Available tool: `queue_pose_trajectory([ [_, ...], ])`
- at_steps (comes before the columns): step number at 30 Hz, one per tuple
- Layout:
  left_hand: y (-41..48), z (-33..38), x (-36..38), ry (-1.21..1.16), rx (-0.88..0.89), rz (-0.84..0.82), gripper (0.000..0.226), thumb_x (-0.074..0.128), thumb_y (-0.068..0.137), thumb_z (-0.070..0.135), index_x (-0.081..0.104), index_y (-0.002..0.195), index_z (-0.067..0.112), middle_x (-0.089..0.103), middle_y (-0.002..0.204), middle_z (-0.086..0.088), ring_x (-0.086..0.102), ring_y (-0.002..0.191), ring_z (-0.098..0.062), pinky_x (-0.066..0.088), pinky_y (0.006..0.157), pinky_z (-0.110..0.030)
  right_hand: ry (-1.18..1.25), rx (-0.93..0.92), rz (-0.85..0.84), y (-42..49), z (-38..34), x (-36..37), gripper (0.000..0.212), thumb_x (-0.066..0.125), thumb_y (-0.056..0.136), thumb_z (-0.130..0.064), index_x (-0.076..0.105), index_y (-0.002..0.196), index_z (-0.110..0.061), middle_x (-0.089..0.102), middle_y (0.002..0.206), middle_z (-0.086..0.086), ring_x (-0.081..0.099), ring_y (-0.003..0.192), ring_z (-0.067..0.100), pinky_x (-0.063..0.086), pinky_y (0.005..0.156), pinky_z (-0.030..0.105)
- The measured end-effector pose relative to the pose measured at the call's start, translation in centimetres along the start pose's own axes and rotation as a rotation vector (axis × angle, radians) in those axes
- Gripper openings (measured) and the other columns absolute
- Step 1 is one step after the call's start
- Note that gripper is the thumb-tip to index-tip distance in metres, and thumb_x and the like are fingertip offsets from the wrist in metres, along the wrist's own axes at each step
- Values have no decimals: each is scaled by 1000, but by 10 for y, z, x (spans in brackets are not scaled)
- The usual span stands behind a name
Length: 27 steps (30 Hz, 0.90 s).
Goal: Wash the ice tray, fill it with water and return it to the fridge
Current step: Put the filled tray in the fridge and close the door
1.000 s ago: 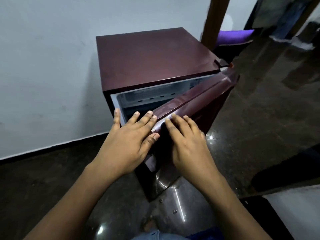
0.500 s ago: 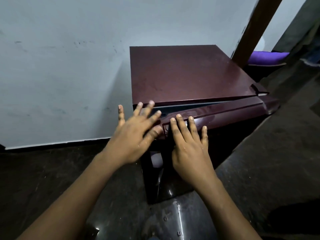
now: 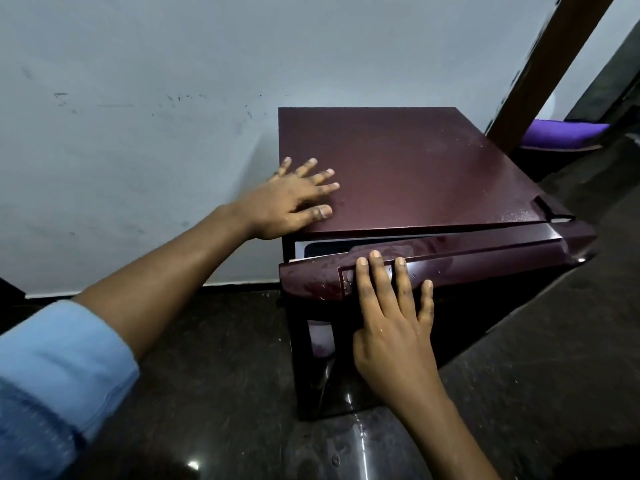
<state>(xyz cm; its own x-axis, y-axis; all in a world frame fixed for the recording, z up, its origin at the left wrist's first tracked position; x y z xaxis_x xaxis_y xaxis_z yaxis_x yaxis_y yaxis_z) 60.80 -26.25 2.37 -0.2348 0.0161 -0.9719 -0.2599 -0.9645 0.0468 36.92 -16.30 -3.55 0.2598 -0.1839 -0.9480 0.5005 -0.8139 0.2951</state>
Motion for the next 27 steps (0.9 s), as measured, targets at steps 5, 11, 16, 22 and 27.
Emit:
queue_pose_trajectory([
  [5,16,-1,16,12,52,-145,60,26,110,58,25,167,39,8,178,8,-8,164,-19,-10,130,-58,83,-6,32,0,0,0,102,59,72,-15,20,167,-20,10,175,3,2,162,32,8,126,66],
  [11,23,-9,23,41,48,-145,57,30,112,56,17,166,47,1,178,11,-5,165,-17,-7,131,-56,1042,399,319,-60,-10,24,42,64,88,-18,54,120,-43,49,141,-5,48,135,20,39,111,28],
  [16,24,-10,25,31,42,-119,56,29,112,58,18,165,49,1,178,11,-5,165,-18,-6,132,-52,1433,810,-200,-80,-24,93,43,72,90,3,57,117,-27,61,127,8,63,105,10,49,83,19],
  [22,29,-14,27,-37,0,-87,49,28,115,50,24,163,50,3,178,9,-4,165,-19,-6,132,-46,1431,709,-428,-68,-31,116,41,75,69,-31,73,111,-29,67,126,13,68,112,21,55,93,31],
  [27,29,-16,28,-40,-2,-82,49,28,114,51,25,163,51,6,178,10,-2,165,-17,-5,132,-46,1359,576,-415,-66,-35,128,42,78,73,-41,70,114,-40,75,118,-2,68,115,18,53,105,45],
])
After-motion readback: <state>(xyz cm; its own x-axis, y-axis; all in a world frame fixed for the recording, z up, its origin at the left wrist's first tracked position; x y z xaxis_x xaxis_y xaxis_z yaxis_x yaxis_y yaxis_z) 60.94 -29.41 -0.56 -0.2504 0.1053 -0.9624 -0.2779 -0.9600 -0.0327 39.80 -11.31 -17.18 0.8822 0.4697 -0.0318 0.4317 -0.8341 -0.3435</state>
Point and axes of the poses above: each hand's wrist, its own y-axis towards the middle knuckle, its own x-axis out of the palm, z = x × y, the point moved 6 cm from there along y, towards the middle knuckle
